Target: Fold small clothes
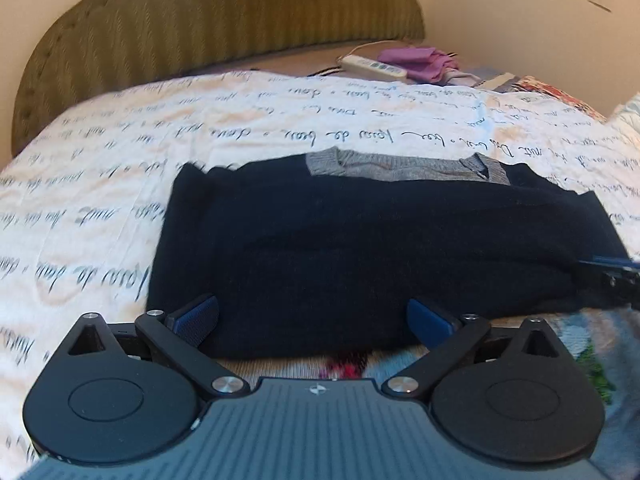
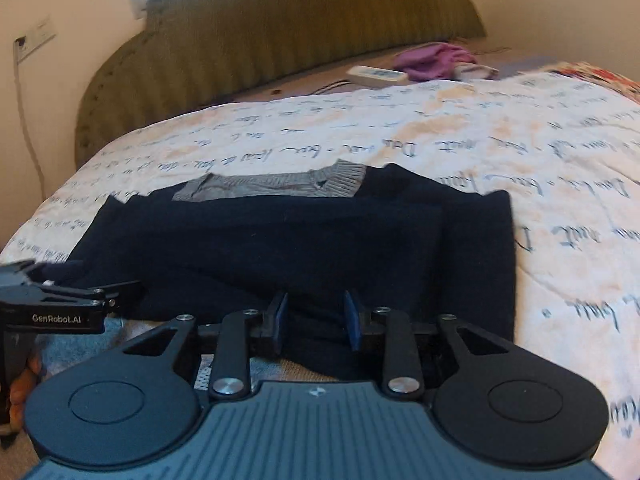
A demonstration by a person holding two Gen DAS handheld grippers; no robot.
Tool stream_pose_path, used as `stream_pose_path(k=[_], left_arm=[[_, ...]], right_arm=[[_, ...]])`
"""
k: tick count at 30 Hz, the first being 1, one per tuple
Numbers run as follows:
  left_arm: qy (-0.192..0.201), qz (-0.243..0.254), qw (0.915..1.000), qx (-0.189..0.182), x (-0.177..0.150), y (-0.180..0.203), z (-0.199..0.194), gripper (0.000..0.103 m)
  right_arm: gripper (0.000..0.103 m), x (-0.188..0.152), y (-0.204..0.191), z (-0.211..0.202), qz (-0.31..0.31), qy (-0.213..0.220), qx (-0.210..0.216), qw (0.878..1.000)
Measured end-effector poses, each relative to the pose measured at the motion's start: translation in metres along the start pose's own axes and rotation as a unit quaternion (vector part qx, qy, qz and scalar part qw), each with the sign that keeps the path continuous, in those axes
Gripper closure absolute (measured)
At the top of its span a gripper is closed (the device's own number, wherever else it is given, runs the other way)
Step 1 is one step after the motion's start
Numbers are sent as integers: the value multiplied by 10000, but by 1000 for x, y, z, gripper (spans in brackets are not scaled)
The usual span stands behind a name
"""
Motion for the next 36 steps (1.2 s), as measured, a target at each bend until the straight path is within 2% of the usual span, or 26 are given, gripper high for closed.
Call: stream_pose_path(k=[2, 3, 4, 5, 7, 8, 11, 13, 15, 16, 17, 18, 21, 24, 26, 28, 31, 33, 34, 36], left_arm=[[-57, -107, 9999, -1, -10, -4, -15, 0], [-119, -134, 9998, -108, -19, -4, -21, 0], [-215, -115, 9995, -188, -29, -3, -23, 0], [-292, -25, 9994, -189, -37, -1, -21, 0], [88, 368, 9993, -14, -53, 6, -23, 1], [122, 380, 9992, 26, -55, 6, -24, 1], [-174, 126, 9997, 94, -49, 4, -33, 0], [-179, 180, 9997, -19, -52, 4, -43, 0], [-114, 676, 9976, -13, -67, 5, -45, 0], [96, 825, 9965, -60, -73, 3, -47, 0], [176, 808, 9965, -97, -77, -3, -49, 0], [95, 673, 9977, -86, -77, -8, -52, 0], [-41, 397, 9992, 22, -78, -17, -70, 0], [-48, 631, 9980, -88, -94, -13, -86, 0], [29, 755, 9971, 44, -107, -13, -92, 0], [40, 707, 9975, 63, -114, -14, -103, 0], [-9, 561, 9984, -92, -125, -19, -114, 0], [106, 650, 9978, 22, -132, -20, -111, 0], [81, 591, 9982, 75, -131, -21, -114, 0], [-67, 499, 9987, 119, -128, -21, -123, 0]], right_arm=[[66, -9, -10, -18, -52, 72, 13, 10000], [51, -16, -15, -24, -111, 57, 48, 9999], [31, -25, -19, -26, -162, -18, 32, 9999], [26, -35, -22, -26, -214, -92, -14, 9997], [26, -52, -25, -22, -396, -42, -168, 9991], [26, -55, -27, -24, -473, 93, -212, 9986], [26, -51, -33, -33, -331, -3, -418, 9986], [25, -52, -36, -45, -257, 21, -303, 9992], [24, -63, -39, -49, -393, -158, -268, 9987], [23, -71, -41, -47, -590, -285, -317, 9973], [23, -78, -42, -50, -860, -126, -358, 9956], [23, -82, -42, -53, -921, -77, -389, 9950], [23, -81, -45, -71, -660, -219, -413, 9967], [22, -93, -55, -83, -757, -315, -282, 9962], [22, -106, -62, -87, -1012, -276, -469, 9934], [22, -112, -66, -98, -1019, -223, -549, 9930], [21, -120, -68, -111, -866, -223, -420, 9951], [17, -129, -65, -107, -937, -241, -362, 9946], [17, -131, -65, -109, -934, -174, -349, 9949], [17, -125, -70, -116, -910, -329, -454, 9943]])
Point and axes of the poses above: each gripper's, at about its wrist camera, not at the fingertips, and z roughly the way its jaws point, y to its right, x to its top, the point moved 3 cm from there along z, roughly the way its jaws point, and after that the axes turned 7 degrees about -z, right-handed, at the moved point
